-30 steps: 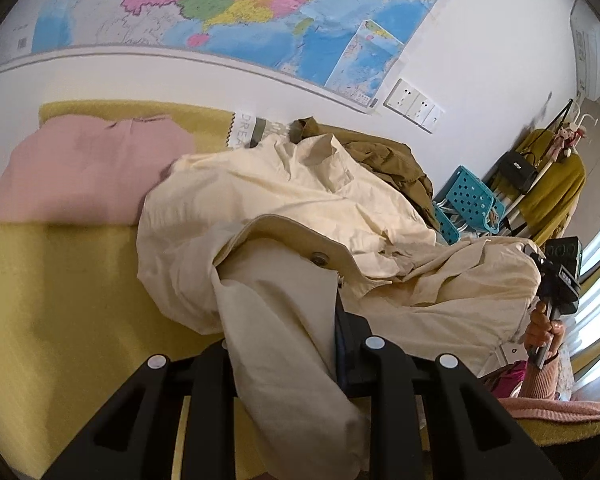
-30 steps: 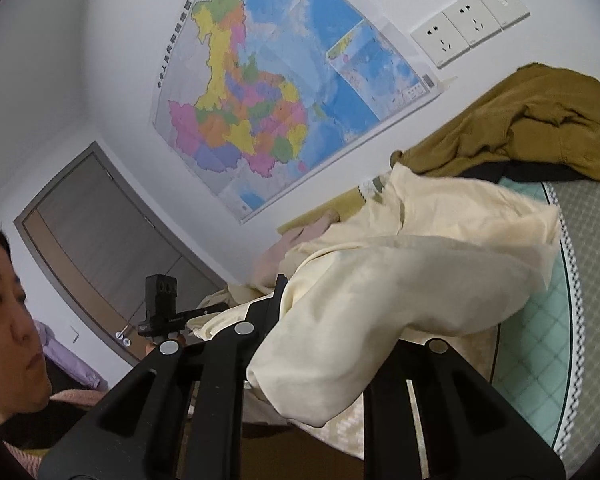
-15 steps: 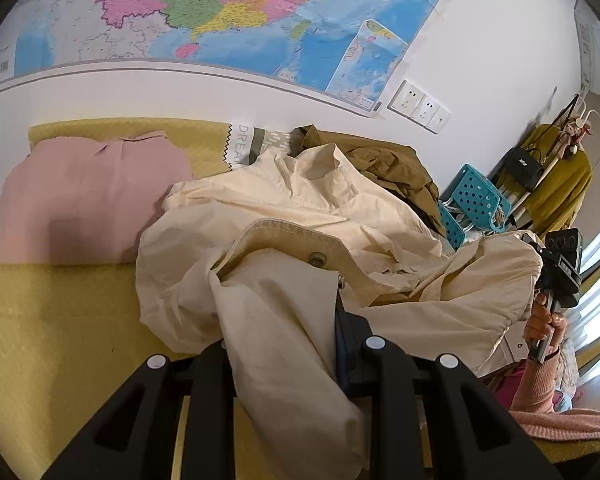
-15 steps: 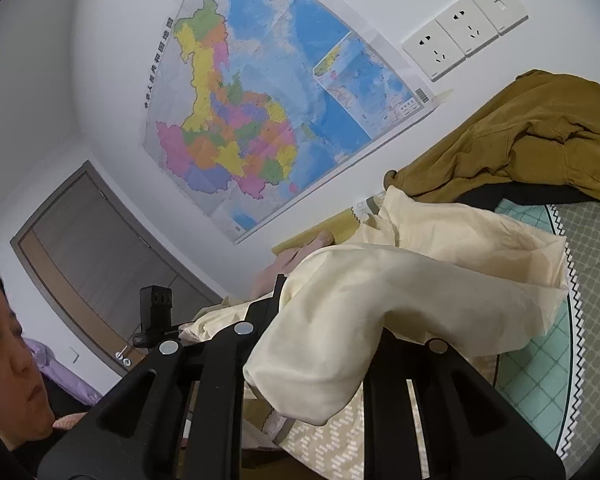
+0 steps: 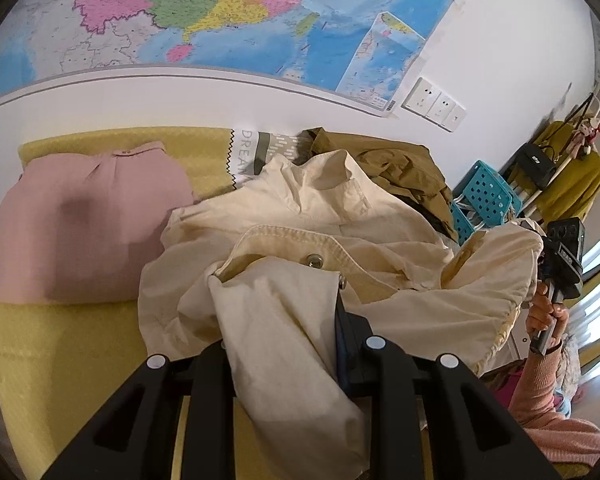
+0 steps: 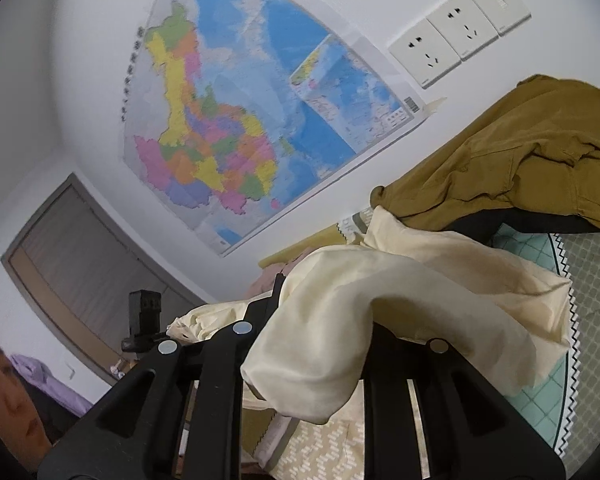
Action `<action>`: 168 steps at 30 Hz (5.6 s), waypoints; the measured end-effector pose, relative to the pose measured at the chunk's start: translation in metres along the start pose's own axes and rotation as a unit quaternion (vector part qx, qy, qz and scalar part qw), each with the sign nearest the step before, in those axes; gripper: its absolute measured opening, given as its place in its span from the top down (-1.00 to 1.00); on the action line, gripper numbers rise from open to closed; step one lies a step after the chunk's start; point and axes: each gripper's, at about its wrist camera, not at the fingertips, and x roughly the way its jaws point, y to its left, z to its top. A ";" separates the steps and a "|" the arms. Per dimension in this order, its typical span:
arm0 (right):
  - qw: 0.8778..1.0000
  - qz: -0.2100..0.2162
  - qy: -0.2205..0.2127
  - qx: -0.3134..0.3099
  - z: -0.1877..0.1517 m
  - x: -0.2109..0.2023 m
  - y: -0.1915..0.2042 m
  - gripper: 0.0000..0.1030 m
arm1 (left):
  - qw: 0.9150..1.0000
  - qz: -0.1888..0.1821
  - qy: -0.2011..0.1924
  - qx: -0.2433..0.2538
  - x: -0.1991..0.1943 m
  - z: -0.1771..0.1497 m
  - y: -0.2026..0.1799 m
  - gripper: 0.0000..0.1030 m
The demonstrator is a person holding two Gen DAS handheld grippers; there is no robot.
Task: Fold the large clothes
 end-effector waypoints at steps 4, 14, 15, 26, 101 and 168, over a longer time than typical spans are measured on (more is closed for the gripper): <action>1.000 -0.006 0.005 0.009 0.015 0.015 -0.010 0.67 | 1.000 0.005 0.014 -0.010 0.011 0.017 0.007 0.54; 0.999 -0.023 0.017 0.044 0.048 0.057 -0.043 0.65 | 0.998 0.014 0.041 -0.036 0.041 0.054 0.029 0.54; 0.998 -0.025 0.019 0.052 0.052 0.062 -0.049 0.65 | 0.998 0.015 0.043 -0.037 0.044 0.056 0.030 0.54; 0.994 -0.053 0.041 0.081 0.069 0.100 -0.083 0.63 | 0.995 0.021 0.072 -0.069 0.082 0.082 0.055 0.54; 0.953 -0.237 0.066 -0.175 0.038 0.145 -0.039 -0.44 | 0.992 0.093 -0.059 -0.060 0.079 0.042 0.117 -0.64; 0.945 -0.309 -0.036 -0.103 -0.014 0.009 -0.074 -0.17 | 0.968 0.204 -0.146 -0.005 0.064 -0.054 0.056 -0.38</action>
